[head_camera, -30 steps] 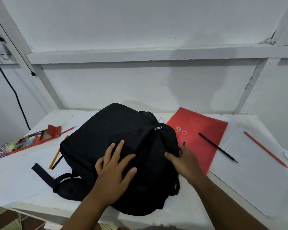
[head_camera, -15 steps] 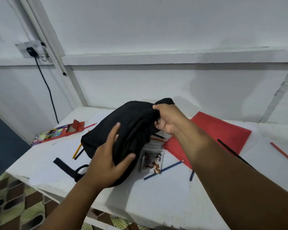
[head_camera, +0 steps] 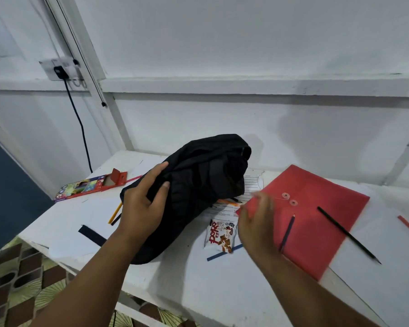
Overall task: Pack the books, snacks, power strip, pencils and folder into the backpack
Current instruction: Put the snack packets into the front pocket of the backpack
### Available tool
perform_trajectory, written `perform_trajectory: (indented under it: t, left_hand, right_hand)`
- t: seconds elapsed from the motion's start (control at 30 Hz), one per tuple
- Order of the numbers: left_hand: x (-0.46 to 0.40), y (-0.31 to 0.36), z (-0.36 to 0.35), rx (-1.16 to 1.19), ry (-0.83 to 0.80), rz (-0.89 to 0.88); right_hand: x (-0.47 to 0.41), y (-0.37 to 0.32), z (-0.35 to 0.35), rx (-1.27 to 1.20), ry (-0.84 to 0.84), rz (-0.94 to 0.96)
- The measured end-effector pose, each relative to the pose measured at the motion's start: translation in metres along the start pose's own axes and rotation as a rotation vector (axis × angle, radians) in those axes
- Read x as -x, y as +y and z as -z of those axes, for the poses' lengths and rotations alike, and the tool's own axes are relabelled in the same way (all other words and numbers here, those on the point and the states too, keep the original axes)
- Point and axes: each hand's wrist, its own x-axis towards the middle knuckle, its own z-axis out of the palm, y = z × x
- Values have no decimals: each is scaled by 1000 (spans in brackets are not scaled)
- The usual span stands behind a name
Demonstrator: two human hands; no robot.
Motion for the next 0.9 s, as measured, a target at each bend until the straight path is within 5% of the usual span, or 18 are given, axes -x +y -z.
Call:
perform_trajectory:
  t: [0.13, 0.2, 0.47, 0.63, 0.9]
  left_hand:
    - [-1, 0, -1, 13, -8, 28]
    - [-1, 1, -2, 10, -11, 35]
    - [17, 1, -13, -1, -123, -8]
    - [31, 2, -24, -85, -270, -39]
    - [34, 14, -37, -387, -610, -96]
  right_hand:
    - [30, 49, -15, 434, -565, 71]
    - [36, 54, -17, 598, -642, 101]
    - [31, 43, 3, 51, -302, -35]
    - [22, 41, 36, -77, 27, -144]
    - [17, 41, 79, -230, 261, -357]
